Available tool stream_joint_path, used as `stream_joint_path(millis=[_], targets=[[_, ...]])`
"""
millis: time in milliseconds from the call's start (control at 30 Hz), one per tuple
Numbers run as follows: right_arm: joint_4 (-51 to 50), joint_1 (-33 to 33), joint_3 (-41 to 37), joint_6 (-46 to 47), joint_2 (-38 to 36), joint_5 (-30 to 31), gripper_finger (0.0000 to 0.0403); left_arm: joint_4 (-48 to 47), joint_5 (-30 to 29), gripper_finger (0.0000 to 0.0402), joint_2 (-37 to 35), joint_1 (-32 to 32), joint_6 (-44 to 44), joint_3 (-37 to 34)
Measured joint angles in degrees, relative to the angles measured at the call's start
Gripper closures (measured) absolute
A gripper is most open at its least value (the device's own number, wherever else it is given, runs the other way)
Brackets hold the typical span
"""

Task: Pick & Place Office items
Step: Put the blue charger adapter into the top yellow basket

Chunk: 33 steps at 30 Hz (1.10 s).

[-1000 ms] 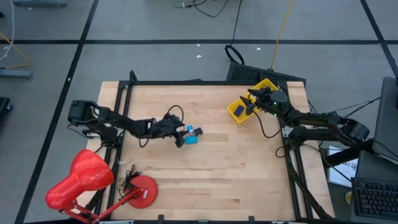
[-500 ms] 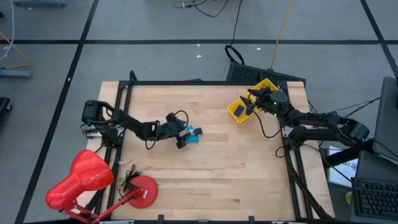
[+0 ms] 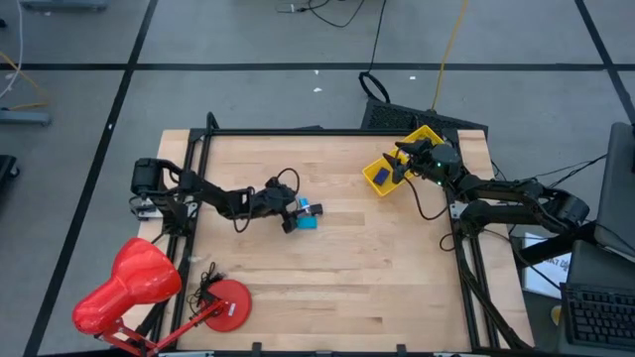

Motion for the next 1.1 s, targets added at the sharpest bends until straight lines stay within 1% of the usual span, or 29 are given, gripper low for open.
stream_joint_path(millis=[200, 333, 933, 1100], targets=[[0.0, 0.0, 0.0, 0.1, 0.0, 0.0, 0.0124, 0.1, 0.7, 0.0089, 0.0, 0.0, 0.6, 0.0], [0.0, 0.0, 0.0, 0.1, 0.0, 0.0, 0.0124, 0.1, 2.8, 0.0089, 0.0, -0.1, 1.4, 0.0], [0.0, 0.0, 0.0, 0.1, 0.0, 0.0, 0.0124, 0.8, 2.8, 0.0089, 0.0, 0.1, 3.8, 0.0], [0.0, 0.0, 0.0, 0.1, 0.0, 0.0, 0.0124, 0.9, 3.7, 0.0105, 0.0, 1.1, 3.2, 0.0]])
